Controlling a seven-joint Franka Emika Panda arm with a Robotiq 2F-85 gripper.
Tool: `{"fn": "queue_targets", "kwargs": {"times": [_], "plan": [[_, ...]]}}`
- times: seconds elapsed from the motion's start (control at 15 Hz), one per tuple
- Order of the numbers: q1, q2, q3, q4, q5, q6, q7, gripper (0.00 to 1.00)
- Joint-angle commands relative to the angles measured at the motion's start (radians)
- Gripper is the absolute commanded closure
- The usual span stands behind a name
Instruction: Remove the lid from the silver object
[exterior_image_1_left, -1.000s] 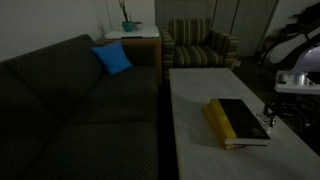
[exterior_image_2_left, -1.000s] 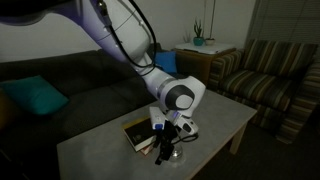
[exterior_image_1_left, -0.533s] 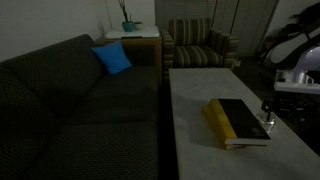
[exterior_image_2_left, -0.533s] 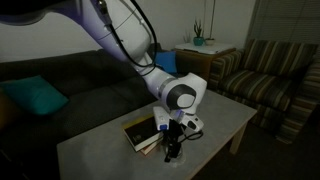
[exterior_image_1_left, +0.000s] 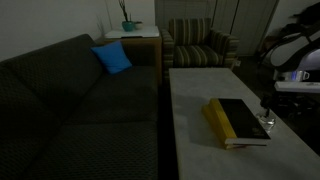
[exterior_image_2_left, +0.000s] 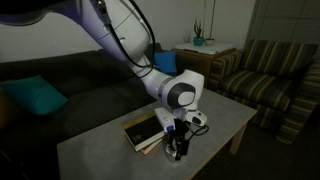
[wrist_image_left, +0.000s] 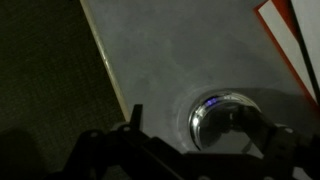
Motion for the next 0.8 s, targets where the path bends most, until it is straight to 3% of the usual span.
{"fn": "queue_targets", "kwargs": {"times": [0.0,0.4,0.73], "plan": [[0.0,0.0,-0.002,0.003,0.002,-0.005,-0.002,0.0],[0.032,0.0,-0.023,-0.026,-0.1,0.142,-0.117,0.0],[0.028,0.0,0.003,-0.024,-0.144,0.142,-0.272,0.0]]}}
